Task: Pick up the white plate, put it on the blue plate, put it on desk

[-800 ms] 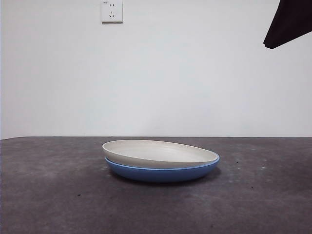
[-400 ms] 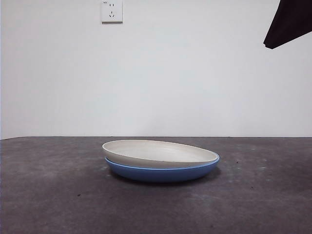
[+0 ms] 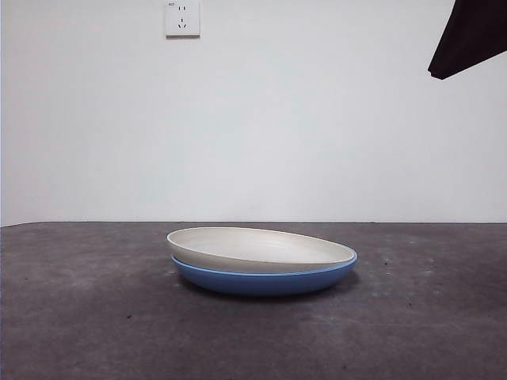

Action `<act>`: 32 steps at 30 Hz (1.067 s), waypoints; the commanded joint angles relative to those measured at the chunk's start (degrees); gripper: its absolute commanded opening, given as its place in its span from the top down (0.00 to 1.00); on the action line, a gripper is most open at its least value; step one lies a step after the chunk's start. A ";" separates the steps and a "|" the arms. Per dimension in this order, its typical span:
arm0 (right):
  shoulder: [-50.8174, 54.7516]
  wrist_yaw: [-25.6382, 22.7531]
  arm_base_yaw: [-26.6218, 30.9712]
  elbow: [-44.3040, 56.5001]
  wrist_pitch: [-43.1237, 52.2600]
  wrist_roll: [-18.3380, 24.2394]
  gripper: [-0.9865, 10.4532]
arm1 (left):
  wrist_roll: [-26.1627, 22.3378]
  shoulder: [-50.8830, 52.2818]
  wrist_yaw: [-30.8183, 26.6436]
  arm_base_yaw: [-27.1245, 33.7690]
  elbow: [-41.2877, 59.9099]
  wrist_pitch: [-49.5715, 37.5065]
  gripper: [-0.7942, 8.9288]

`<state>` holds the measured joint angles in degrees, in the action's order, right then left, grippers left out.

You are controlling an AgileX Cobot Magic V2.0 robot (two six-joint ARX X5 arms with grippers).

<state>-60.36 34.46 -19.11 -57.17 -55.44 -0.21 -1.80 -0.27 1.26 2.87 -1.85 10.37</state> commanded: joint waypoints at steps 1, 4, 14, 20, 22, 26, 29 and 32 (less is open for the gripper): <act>-0.37 0.11 -0.26 -1.07 0.35 0.70 0.91 | 0.57 0.11 -0.22 0.11 1.18 0.35 0.90; -0.37 0.09 -0.26 -1.07 0.35 0.70 0.91 | 0.55 0.11 -0.22 0.11 1.18 0.35 0.90; 1.01 -0.90 0.76 -1.05 0.57 2.56 0.91 | 0.57 0.09 -0.22 0.11 1.18 0.35 0.90; 10.40 -1.27 5.88 2.34 11.72 7.08 0.91 | 0.57 0.09 -0.22 0.11 1.18 0.35 0.90; 15.91 -1.53 8.94 5.66 17.68 7.15 0.91 | 0.57 0.09 -0.22 0.11 1.18 0.35 0.90; 25.51 -3.08 16.31 13.73 29.22 7.28 0.91 | 0.57 0.09 -0.22 0.11 1.18 0.35 0.90; 31.85 -3.04 20.83 20.39 37.24 7.26 0.91 | 0.57 0.09 -0.22 0.11 1.18 0.35 0.90; 37.92 -3.58 24.04 27.21 43.67 7.21 0.91 | 0.57 0.09 -0.22 0.11 1.18 0.35 0.90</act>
<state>-23.51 31.22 4.40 -31.35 -13.47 6.26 -1.78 -0.30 1.26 2.87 -1.85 10.37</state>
